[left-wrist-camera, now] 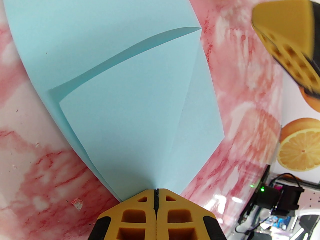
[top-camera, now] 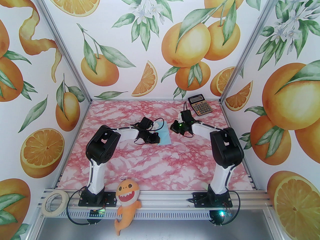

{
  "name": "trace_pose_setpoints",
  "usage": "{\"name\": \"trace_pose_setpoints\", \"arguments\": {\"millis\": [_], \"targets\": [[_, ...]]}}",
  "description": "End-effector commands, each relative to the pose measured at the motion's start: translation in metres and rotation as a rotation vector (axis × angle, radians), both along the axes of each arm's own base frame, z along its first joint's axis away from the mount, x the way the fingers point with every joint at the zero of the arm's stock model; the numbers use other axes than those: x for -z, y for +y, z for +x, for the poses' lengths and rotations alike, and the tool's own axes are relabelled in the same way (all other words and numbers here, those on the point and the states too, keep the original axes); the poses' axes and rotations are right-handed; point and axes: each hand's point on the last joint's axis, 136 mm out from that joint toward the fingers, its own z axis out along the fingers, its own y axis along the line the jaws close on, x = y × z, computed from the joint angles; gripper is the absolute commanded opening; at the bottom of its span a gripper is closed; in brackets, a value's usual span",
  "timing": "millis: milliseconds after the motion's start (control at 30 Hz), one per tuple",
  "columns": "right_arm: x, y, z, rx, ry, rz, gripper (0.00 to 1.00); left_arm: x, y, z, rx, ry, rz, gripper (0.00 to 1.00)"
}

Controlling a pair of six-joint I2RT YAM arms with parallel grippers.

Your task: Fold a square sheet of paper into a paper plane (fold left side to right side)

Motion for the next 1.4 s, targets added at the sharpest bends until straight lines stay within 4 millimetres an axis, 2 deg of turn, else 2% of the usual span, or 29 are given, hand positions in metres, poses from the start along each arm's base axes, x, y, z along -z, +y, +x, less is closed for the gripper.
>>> {"name": "trace_pose_setpoints", "arguments": {"millis": [0,133,367,567,633,833,1067,1367], "targets": [[0.012,0.032,-0.016,-0.065,0.036,0.058,0.0,0.026,0.011,-0.017,0.002,0.088,0.085,0.01],[0.03,0.041,-0.02,-0.07,0.077,0.063,0.0,0.023,0.01,-0.016,0.004,0.085,0.082,0.01],[0.063,0.019,-0.033,-0.053,0.146,-0.043,0.0,0.004,0.002,-0.006,-0.001,0.053,0.048,0.02],[0.072,0.013,-0.039,-0.052,0.159,-0.06,0.0,-0.031,-0.019,0.007,-0.013,0.013,-0.086,0.03],[0.072,0.013,-0.039,-0.052,0.159,-0.06,0.0,-0.035,-0.023,0.009,-0.011,0.01,-0.114,0.03],[0.072,0.014,-0.04,-0.052,0.158,-0.057,0.0,-0.011,-0.021,0.008,-0.01,0.047,-0.083,0.03],[0.074,0.012,-0.039,-0.047,0.162,-0.066,0.0,0.013,-0.007,-0.011,0.005,0.095,-0.038,0.03],[0.08,0.005,-0.039,-0.028,0.18,-0.088,0.0,0.017,0.013,-0.039,0.028,0.129,-0.026,0.03]]}}
